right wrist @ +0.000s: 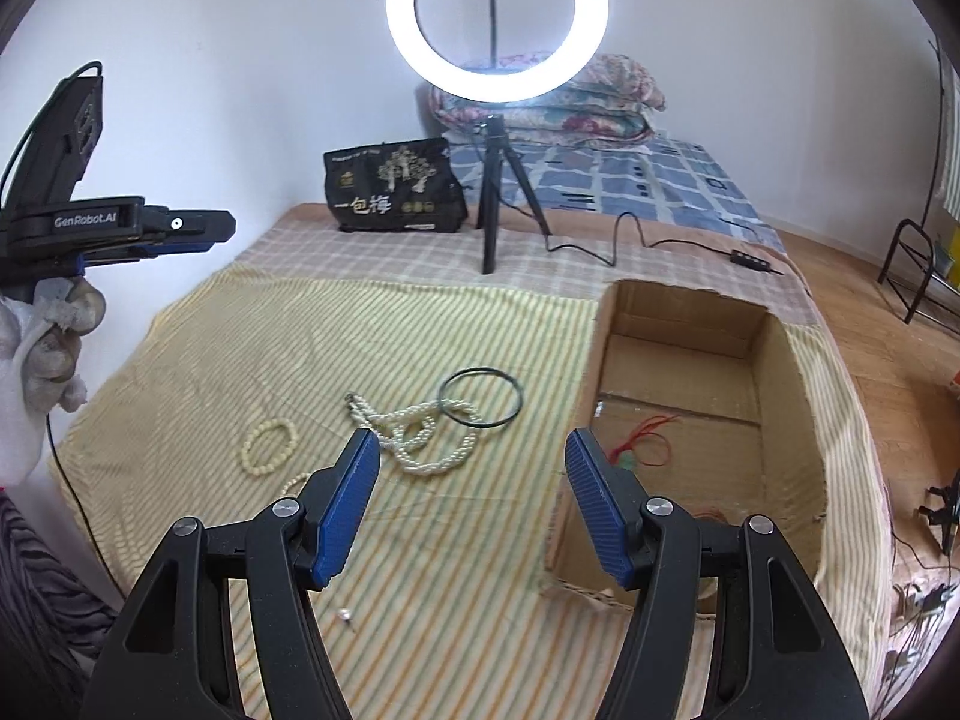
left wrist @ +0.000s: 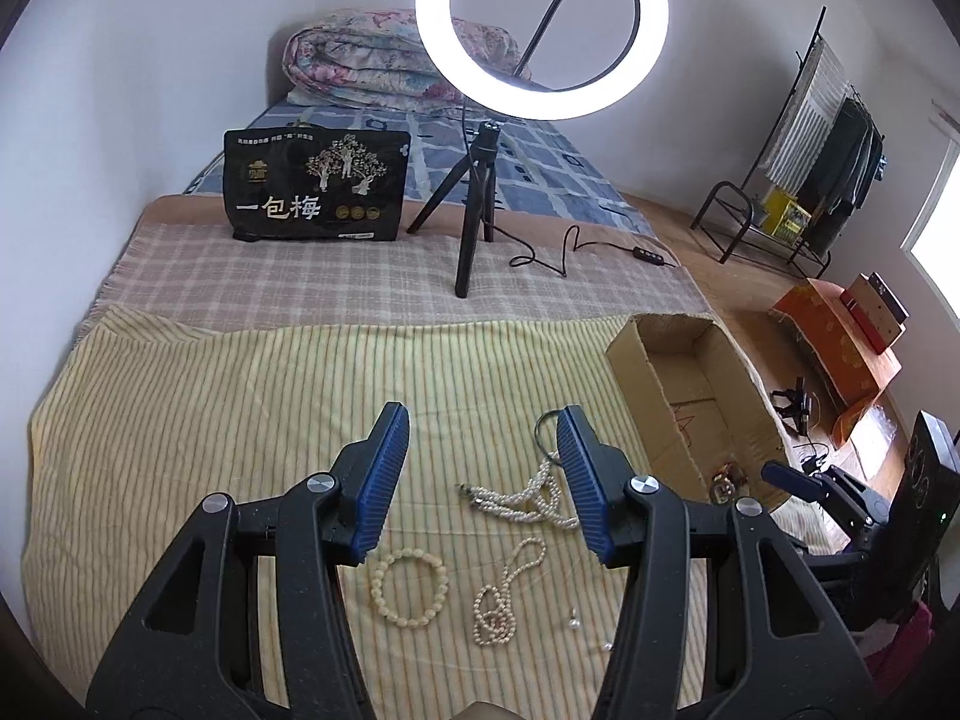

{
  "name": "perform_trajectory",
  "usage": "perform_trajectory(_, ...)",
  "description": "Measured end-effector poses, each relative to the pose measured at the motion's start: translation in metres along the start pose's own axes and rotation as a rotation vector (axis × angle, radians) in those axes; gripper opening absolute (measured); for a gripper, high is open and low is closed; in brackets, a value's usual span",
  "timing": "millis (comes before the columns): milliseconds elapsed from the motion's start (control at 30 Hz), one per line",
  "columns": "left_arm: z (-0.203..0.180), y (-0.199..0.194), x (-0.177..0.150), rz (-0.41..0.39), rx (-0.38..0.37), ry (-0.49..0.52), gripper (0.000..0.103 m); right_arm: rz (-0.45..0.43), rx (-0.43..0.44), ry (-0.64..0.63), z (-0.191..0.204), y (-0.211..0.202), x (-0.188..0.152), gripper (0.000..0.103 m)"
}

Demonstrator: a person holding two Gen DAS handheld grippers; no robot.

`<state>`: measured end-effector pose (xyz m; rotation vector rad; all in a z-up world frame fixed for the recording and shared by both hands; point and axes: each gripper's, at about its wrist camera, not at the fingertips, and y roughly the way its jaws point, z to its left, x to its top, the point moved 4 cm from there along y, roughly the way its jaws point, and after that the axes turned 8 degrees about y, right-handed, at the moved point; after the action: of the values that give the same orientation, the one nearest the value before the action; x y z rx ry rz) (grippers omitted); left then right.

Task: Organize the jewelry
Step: 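Move the left tool to the pale bead bracelet while the right tool approaches the twisted pearl necklace, then close the left tool on the bead bracelet while the right tool grasps the pearl necklace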

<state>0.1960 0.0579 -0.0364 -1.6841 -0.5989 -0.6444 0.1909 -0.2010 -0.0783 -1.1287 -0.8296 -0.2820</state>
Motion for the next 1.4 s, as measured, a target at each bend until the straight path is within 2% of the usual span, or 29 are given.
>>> perform_trajectory(233,0.023,0.009,-0.04,0.087,-0.007,-0.038,0.052,0.012,0.017,-0.03,0.019,0.019,-0.006,0.064)
perform_trajectory(333,0.031,0.021,-0.059,0.137,-0.002,-0.058,0.052,0.057,0.008,-0.025,0.02,0.034,-0.01,0.064)
perform_trajectory(467,0.038,0.038,-0.082,0.209,-0.014,-0.094,0.052,0.161,0.029,0.03,0.017,0.057,-0.016,0.064)
perform_trajectory(667,0.039,0.05,-0.093,0.24,-0.009,-0.084,0.051,0.229,0.009,0.147,0.009,0.078,-0.019,0.063)
perform_trajectory(800,0.044,0.059,-0.098,0.267,-0.005,-0.087,0.047,0.248,-0.009,0.173,0.009,0.091,-0.016,0.047)
perform_trajectory(933,0.048,0.068,-0.108,0.3,-0.005,-0.088,0.041,0.267,-0.029,0.184,0.01,0.104,-0.014,0.044)
perform_trajectory(1000,0.049,0.073,-0.114,0.317,-0.009,-0.089,0.041,0.277,-0.051,0.186,0.008,0.111,-0.014,0.036)
perform_trajectory(1233,0.045,0.086,-0.123,0.348,-0.006,-0.066,0.041,0.292,-0.088,0.215,0.001,0.125,-0.013,0.034)
perform_trajectory(1400,0.047,0.096,-0.129,0.363,0.029,-0.033,0.033,0.307,-0.104,0.209,0.001,0.133,-0.014,0.034)
